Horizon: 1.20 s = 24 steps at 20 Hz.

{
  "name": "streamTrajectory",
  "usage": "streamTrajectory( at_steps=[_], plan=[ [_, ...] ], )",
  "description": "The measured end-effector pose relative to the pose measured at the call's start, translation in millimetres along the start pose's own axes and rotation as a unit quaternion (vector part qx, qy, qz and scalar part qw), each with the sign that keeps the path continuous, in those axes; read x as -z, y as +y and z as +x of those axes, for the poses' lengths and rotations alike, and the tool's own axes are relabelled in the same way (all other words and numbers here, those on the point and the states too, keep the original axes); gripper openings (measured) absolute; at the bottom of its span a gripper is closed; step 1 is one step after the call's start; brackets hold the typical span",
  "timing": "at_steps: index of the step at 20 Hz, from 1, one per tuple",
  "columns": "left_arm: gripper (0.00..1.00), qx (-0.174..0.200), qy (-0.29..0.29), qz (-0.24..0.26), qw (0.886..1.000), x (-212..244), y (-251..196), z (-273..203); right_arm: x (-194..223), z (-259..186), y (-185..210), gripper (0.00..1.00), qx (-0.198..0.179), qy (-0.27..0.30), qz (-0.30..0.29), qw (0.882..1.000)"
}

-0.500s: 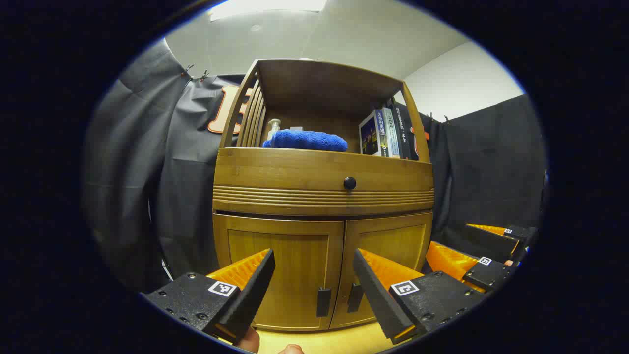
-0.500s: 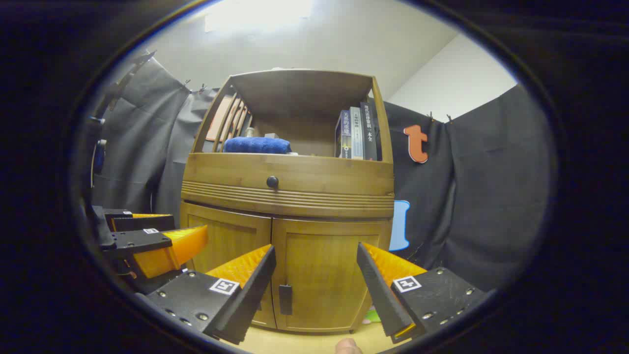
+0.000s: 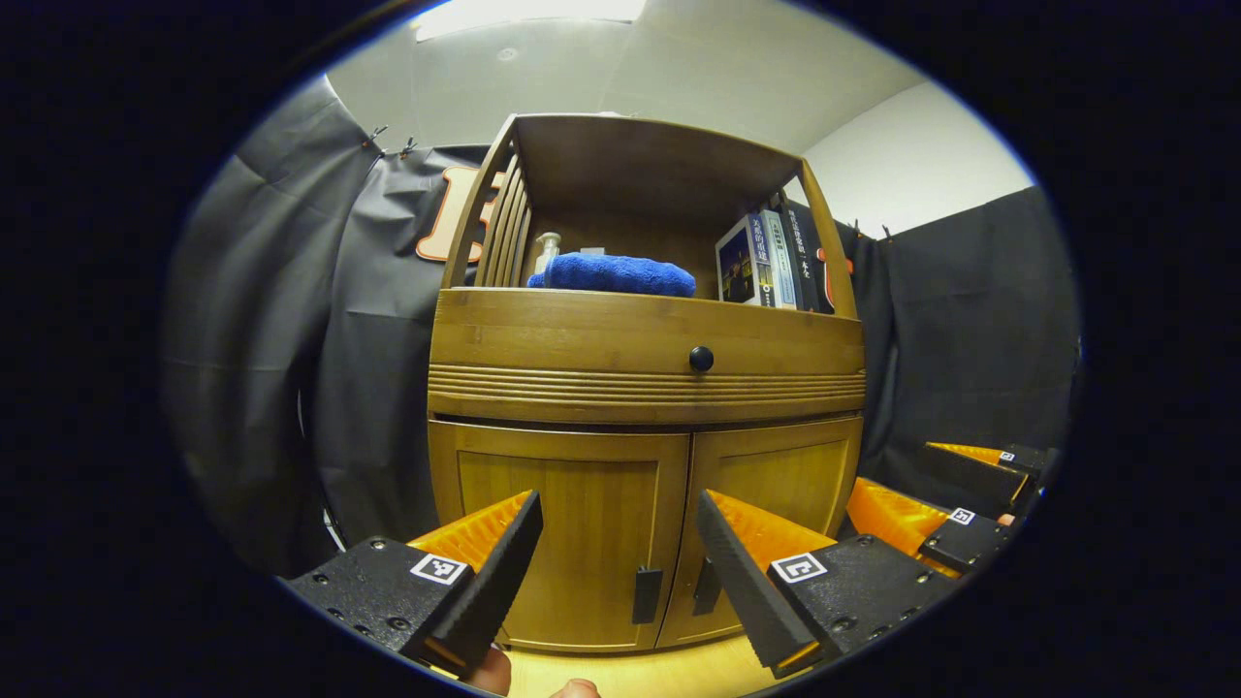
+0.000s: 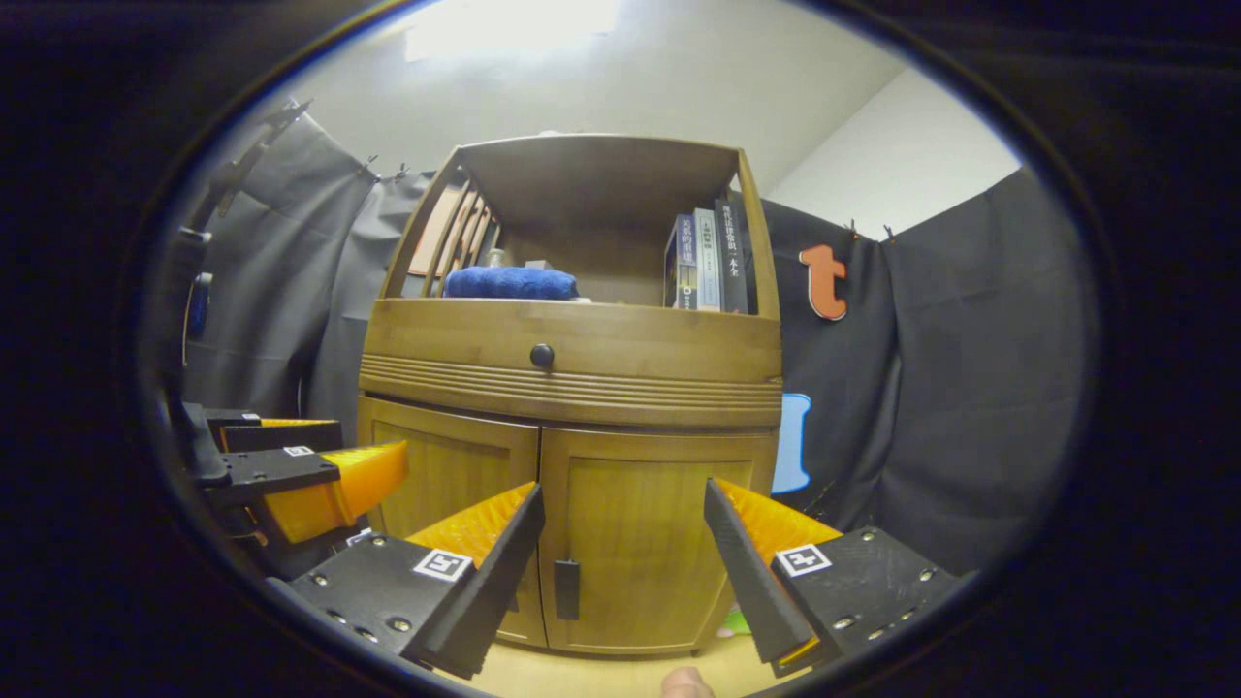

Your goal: Open the right door of the double-door shoe cabinet with the right hand, and open the left door with the left hand.

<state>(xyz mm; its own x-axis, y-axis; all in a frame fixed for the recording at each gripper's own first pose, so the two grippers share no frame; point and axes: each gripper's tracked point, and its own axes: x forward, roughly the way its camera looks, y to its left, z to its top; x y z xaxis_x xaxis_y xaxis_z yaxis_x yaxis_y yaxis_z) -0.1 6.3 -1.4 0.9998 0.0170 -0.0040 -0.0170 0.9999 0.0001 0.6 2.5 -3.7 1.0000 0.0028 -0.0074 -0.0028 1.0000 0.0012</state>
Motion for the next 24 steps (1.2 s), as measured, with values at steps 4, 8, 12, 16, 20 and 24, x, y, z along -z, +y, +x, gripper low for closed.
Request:
streamTrajectory(
  at_steps=[4,8,12,16,20,24],
  plan=[
    [0.96,-0.001,0.0,0.001,1.0,-0.7,-1.0,-1.1,2.1,-0.8,-0.8,0.96,-0.001,0.002,0.002,1.0],
    [0.98,-0.005,-0.001,0.003,1.0,-2.1,1.1,-3.2,7.6,0.6,0.6,0.96,-0.004,0.007,0.001,1.0],
    [0.98,-0.019,0.0,0.006,1.0,-1.5,12.8,-8.7,21.3,6.4,9.7,0.96,-0.014,0.02,0.006,1.0],
    [0.96,-0.053,0.004,0.018,0.998,-0.1,40.0,-17.6,43.6,23.1,22.9,0.96,-0.028,0.043,0.011,0.999],
    [0.96,-0.095,0.007,0.023,0.995,-0.3,72.8,-28.4,70.3,44.3,36.7,0.96,-0.039,0.072,0.017,0.997],
    [0.96,-0.128,0.011,0.03,0.991,0.5,98.2,-35.3,112.1,68.2,51.4,0.92,-0.046,0.11,0.009,0.993]
  ],
)
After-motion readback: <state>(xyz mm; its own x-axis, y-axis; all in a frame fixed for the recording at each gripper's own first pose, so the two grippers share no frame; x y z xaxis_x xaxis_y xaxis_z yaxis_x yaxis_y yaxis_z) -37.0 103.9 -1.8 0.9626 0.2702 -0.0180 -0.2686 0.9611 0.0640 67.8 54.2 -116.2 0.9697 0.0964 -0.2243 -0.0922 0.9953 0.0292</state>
